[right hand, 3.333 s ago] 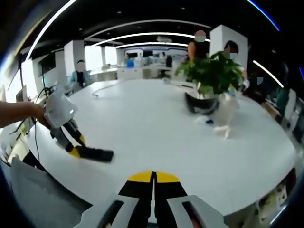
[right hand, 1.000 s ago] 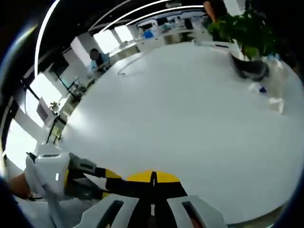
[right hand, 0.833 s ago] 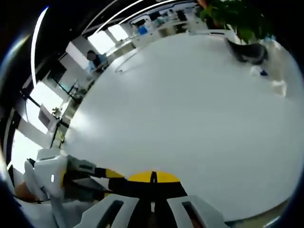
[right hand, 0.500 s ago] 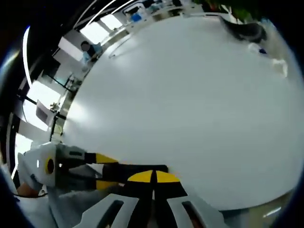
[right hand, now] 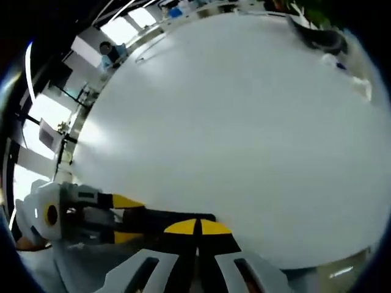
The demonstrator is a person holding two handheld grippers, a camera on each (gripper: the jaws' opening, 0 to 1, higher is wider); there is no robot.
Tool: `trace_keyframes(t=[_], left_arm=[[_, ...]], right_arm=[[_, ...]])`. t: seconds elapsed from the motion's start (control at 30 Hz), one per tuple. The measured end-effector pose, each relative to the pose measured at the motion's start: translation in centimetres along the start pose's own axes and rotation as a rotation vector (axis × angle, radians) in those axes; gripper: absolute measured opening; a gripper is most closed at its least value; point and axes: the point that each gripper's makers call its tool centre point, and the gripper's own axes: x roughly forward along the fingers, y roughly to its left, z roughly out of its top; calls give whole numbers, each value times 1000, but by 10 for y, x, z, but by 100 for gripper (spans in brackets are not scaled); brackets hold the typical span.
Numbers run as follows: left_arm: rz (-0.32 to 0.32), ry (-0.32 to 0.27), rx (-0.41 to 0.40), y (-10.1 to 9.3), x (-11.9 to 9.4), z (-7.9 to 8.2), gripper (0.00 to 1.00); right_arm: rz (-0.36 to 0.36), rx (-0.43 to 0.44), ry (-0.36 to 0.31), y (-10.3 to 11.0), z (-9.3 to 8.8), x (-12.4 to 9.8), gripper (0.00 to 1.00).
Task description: Press the specified remote control buttons in sequence, fully releasing each button before pressing the next.
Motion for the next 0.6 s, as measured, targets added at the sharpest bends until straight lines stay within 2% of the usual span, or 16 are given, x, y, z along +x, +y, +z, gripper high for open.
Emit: trace_keyframes(t=[0.13, 0.37, 0.5, 0.6], left_arm=[[2, 14, -2, 0, 1, 0, 24], [-4, 6, -9, 1, 1, -1, 24], [-2, 10, -27, 1, 1, -1, 25], [-2, 8, -26, 1, 1, -1, 25]], right_arm=[[12, 50, 26, -2, -5, -2, 0], [12, 65, 33, -2, -7, 0, 0], [-16, 31, 78, -1, -17, 3, 0], [-27, 6, 70, -1, -15, 3, 0]])
